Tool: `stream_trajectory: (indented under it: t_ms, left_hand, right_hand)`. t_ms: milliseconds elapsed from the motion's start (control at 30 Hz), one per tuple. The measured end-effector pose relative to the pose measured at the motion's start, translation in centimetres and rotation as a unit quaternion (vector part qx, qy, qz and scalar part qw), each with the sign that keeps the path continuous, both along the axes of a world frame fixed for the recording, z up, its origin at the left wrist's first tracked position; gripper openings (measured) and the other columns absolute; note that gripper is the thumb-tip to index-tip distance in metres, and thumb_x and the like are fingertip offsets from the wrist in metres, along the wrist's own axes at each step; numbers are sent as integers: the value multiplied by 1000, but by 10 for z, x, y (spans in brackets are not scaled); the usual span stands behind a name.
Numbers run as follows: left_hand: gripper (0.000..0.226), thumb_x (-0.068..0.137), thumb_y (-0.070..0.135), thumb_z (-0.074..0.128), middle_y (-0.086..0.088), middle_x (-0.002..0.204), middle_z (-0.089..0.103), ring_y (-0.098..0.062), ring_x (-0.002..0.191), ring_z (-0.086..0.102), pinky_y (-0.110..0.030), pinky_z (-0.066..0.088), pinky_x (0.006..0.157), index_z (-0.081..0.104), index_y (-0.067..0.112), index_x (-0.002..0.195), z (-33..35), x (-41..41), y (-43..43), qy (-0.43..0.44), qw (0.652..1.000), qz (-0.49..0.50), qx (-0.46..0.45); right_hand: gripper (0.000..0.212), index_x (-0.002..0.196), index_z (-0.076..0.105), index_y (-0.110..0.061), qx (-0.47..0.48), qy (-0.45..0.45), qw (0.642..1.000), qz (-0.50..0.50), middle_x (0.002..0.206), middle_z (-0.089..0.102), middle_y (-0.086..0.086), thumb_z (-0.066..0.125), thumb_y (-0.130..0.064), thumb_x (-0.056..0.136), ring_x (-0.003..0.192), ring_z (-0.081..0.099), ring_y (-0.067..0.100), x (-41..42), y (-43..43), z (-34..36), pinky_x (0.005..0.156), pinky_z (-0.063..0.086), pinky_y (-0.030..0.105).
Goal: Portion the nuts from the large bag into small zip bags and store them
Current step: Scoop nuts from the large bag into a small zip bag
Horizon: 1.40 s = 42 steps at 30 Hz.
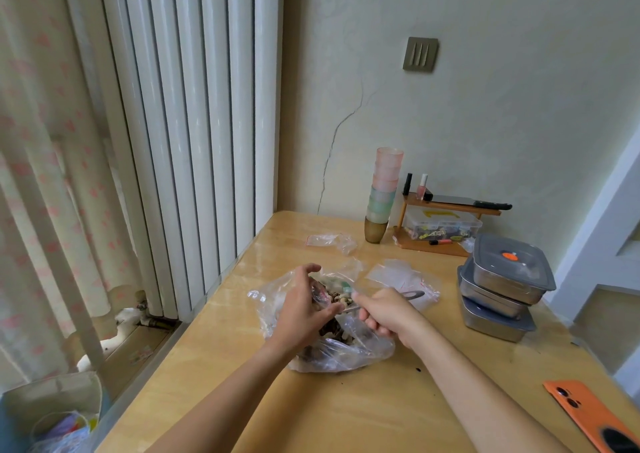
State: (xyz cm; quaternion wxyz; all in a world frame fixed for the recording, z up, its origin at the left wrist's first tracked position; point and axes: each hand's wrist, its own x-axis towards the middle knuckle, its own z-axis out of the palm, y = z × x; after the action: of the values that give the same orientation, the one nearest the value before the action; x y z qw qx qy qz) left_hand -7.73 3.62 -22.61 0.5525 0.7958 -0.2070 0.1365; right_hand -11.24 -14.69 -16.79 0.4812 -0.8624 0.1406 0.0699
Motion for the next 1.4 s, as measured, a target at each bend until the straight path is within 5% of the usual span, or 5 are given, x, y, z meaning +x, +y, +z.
stream_trajectory:
  t_ms: [133, 300, 567, 1033, 1400]
  left_hand:
    - [80, 80, 24, 86, 2, 88, 60, -8, 83, 59, -23, 50, 71, 33, 25, 141, -1, 0, -5, -24, 1000, -9, 18]
    - [95, 80, 25, 86, 9, 99, 55, -4, 83, 60, -12, 45, 71, 20, 32, 150, -5, -1, -7, -64, 995, -45, 60]
    - [99, 79, 9, 80, 13, 100, 48, -1, 88, 55, -11, 43, 71, 17, 32, 151, -8, 1, -2, -64, 995, -33, 68]
    - [97, 81, 13, 81, 13, 92, 56, 0, 80, 58, -14, 46, 68, 16, 22, 152, -6, -4, -6, -51, 996, -30, 69]
    - [86, 79, 13, 71, -2, 74, 58, -13, 65, 58, -28, 50, 62, 16, 27, 144, 7, -7, -10, 28, 998, 34, -47]
  right_hand:
    - [33, 82, 70, -13, -35, -121, 991, 37, 68, 69, -2, 65, -41, 98, 52, 56, 11, 3, 19, 11, 60, 49, 30]
    - [25, 89, 64, -20, -145, -85, 983, 79, 89, 70, -1, 71, -44, 89, 83, 68, 19, 9, 41, 20, 70, 56, 35]
    - [6, 86, 73, -14, -239, -93, 959, 117, 88, 74, 5, 68, -13, 86, 86, 71, 22, 10, 49, 25, 74, 60, 35]
    - [17, 98, 65, -18, -282, -130, 942, 130, 94, 69, 5, 63, -5, 86, 88, 69, 24, 14, 48, 26, 76, 61, 37]
    - [17, 85, 57, -27, -216, -250, 925, 189, 90, 62, -10, 69, -35, 92, 77, 55, 6, 1, 39, 10, 68, 45, 24]
